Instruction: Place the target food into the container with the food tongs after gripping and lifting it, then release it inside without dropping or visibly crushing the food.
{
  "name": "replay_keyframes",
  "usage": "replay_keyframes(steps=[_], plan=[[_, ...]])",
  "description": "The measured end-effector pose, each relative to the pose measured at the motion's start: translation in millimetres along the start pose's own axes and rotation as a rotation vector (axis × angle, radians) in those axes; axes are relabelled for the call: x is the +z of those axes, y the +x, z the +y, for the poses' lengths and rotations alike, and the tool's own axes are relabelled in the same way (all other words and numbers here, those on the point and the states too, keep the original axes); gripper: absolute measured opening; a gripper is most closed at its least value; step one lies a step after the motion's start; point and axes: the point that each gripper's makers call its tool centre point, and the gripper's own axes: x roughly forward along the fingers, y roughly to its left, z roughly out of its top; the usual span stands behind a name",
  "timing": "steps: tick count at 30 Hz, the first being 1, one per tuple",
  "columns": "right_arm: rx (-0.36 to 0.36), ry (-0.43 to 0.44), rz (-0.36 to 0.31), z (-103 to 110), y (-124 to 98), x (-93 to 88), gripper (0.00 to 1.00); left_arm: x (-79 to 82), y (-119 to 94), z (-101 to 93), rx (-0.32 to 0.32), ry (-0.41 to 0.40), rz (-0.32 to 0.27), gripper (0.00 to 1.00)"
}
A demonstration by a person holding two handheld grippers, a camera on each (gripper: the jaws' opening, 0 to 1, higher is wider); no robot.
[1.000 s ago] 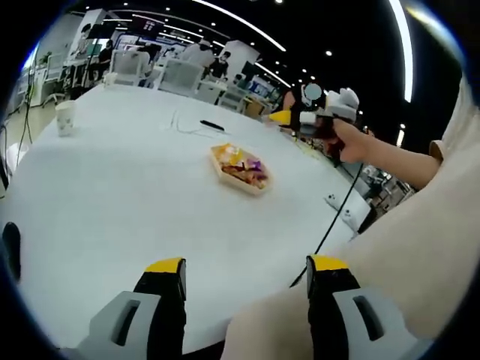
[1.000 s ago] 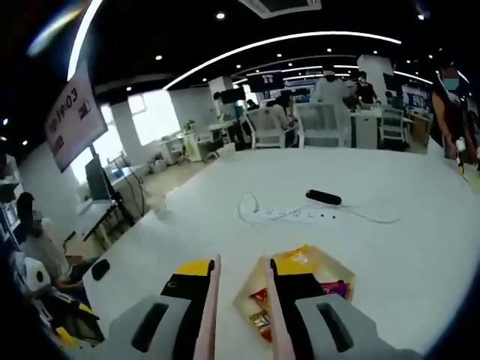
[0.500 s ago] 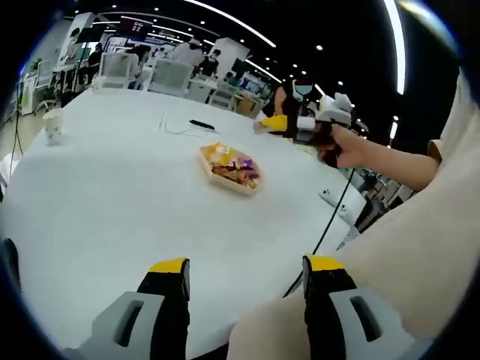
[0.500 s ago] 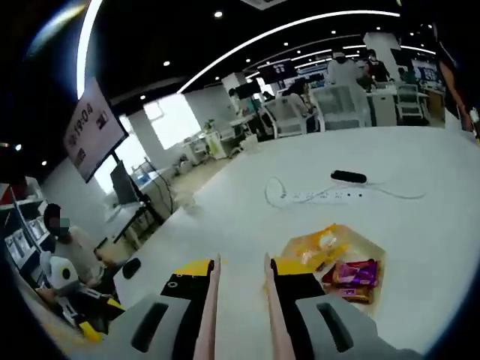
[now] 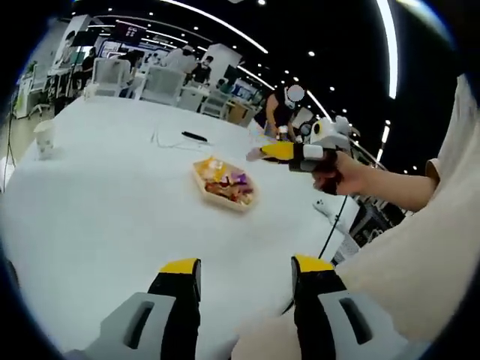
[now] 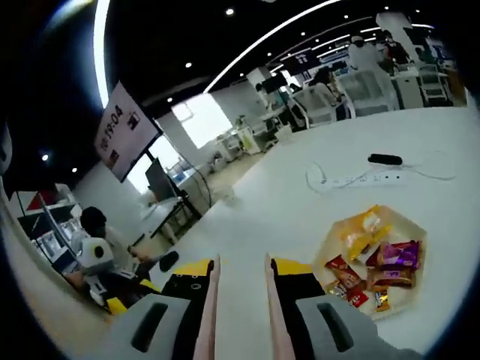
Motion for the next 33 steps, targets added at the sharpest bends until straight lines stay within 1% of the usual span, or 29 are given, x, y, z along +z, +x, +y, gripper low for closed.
replay_keyframes(steps=[1, 5, 6, 9, 14, 24, 29, 31, 33], plan=[[0.033, -0.008, 0.006, 8, 2, -0.8, 0.30, 2.9, 0, -0.7, -0.005, -0.001, -0.007, 0.43], [0.119, -0.028, 0.014, 30, 5, -0.3, 0.30, 15.8, -1, -3.2, -0.030, -0.007, -0.042, 0.36], [0.128, -0.030, 0.016, 32, 5, -0.5, 0.30, 18.2, -1, -4.0, -0.036, -0.007, -0.048, 0.34], [0.185, -0.046, 0.031, 47, 8, -1.7, 0.30, 27.6, -1, -6.8, -0.059, -0.012, -0.074, 0.29], [0.253, -0.056, 0.042, 66, 12, -2.7, 0.30, 40.0, 0, -10.8, -0.088, -0.024, -0.108, 0.24], [0.358, -0.076, 0.066, 93, 15, -5.3, 0.30, 59.0, -1, -15.2, -0.138, -0.044, -0.164, 0.16], [0.385, -0.075, 0.072, 101, 16, -7.8, 0.30, 67.0, 0, -20.7, -0.176, -0.048, -0.183, 0.11], [0.388, -0.076, 0.074, 102, 16, -9.0, 0.30, 69.0, 1, -22.4, -0.185, -0.051, -0.186, 0.11], [0.406, -0.070, 0.077, 106, 15, -10.6, 0.30, 71.3, 1, -24.6, -0.195, -0.047, -0.189, 0.11]])
